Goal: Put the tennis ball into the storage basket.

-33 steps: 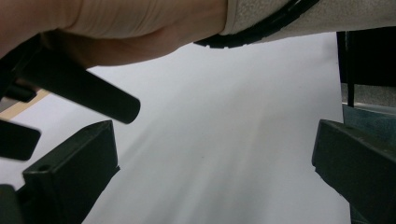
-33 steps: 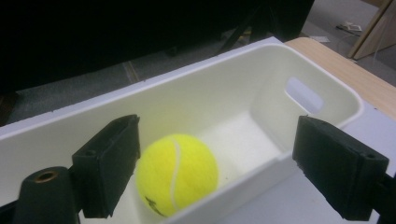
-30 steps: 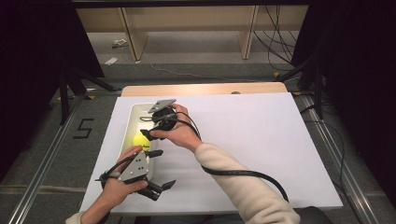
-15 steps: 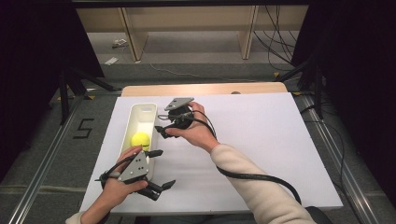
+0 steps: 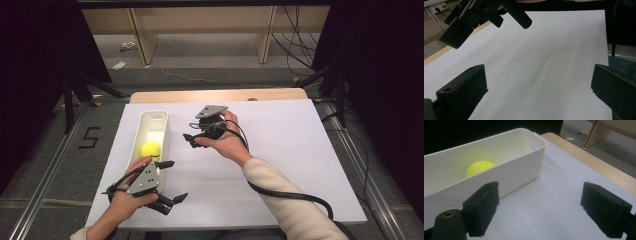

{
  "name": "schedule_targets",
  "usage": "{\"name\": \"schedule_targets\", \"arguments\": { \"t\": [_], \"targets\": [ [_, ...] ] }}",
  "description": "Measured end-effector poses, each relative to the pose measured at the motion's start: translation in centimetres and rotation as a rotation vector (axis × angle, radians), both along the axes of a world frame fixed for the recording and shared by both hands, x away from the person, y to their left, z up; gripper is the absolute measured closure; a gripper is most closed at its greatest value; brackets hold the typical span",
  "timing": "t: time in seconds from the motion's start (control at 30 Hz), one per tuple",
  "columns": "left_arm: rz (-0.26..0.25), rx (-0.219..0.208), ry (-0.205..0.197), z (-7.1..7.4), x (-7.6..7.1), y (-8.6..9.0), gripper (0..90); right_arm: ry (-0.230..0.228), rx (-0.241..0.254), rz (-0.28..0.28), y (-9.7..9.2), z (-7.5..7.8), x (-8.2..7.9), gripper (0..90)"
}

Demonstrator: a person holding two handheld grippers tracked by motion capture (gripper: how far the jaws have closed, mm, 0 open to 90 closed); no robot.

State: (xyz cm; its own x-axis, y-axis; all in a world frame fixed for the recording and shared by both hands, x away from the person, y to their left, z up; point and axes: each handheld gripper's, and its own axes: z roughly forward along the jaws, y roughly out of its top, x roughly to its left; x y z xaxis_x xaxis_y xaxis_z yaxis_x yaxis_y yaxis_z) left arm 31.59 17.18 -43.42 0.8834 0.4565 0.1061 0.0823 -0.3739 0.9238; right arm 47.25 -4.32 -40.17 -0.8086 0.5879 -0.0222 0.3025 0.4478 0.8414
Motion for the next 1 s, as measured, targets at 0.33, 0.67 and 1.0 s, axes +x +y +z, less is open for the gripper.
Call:
{"name": "schedule_targets", "arguments": {
  "t": [0.33,0.67,1.0],
  "targets": [
    [0.000,0.003,0.002,0.0,0.0,0.0,0.0,-0.010,0.016,-0.041,-2.7,-0.1,-0.5,15.9],
    [-0.005,0.002,0.009,-0.1,0.0,-0.1,0.0,-0.010,0.023,-0.084,-5.8,-0.3,-1.3,15.9],
    [0.001,0.011,0.002,-0.1,0.0,-0.1,0.0,0.003,0.041,-0.137,-9.8,-0.8,-2.7,16.1]
  ]
}}
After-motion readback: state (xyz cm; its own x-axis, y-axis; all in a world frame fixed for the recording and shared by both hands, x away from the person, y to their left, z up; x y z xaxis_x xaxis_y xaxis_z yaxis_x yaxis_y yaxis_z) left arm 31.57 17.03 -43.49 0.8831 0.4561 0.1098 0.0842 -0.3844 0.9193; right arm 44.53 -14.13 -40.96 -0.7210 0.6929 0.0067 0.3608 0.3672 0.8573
